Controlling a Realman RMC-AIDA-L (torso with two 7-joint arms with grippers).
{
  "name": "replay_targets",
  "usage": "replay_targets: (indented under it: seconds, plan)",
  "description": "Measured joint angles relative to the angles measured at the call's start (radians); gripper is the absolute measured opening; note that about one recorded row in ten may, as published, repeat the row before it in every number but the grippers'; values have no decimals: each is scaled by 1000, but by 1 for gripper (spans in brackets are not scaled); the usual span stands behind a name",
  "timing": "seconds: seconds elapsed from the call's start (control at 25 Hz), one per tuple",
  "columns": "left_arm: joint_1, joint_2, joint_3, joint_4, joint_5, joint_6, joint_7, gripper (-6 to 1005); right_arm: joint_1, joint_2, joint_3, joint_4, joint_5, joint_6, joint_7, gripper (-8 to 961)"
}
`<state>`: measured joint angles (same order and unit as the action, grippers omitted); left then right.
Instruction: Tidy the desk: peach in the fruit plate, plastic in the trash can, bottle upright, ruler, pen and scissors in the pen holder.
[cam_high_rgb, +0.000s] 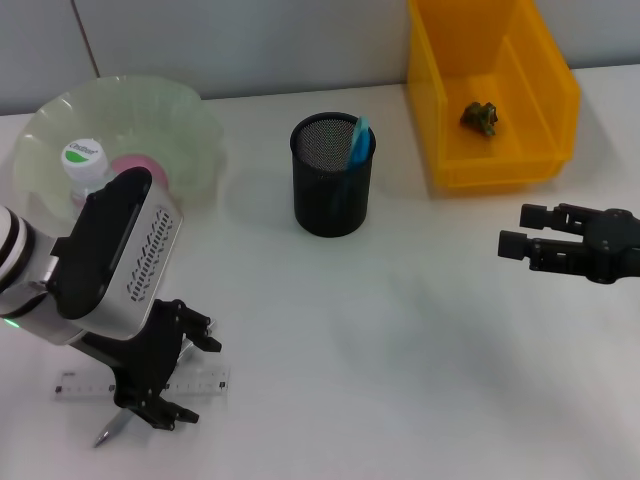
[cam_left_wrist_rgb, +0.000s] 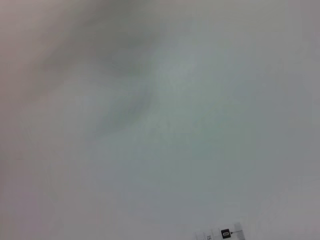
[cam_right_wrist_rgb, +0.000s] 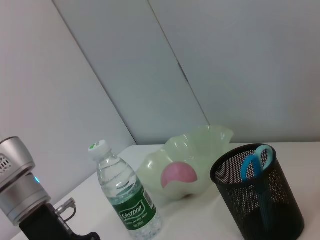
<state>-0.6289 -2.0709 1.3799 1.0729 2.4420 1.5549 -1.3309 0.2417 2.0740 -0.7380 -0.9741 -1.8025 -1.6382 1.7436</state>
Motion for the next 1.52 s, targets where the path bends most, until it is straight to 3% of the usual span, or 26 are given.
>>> replay_targets:
  seconds: [1.28, 1.52]
  plan:
    - [-88, -1, -1, -148, 19, -39, -12, 787, 7, 2, -3, 14, -26, 11, -1, 836]
    - [-92, -2, 5, -145, 22, -40, -7, 703, 8, 1, -3, 19, -27, 13, -7, 836]
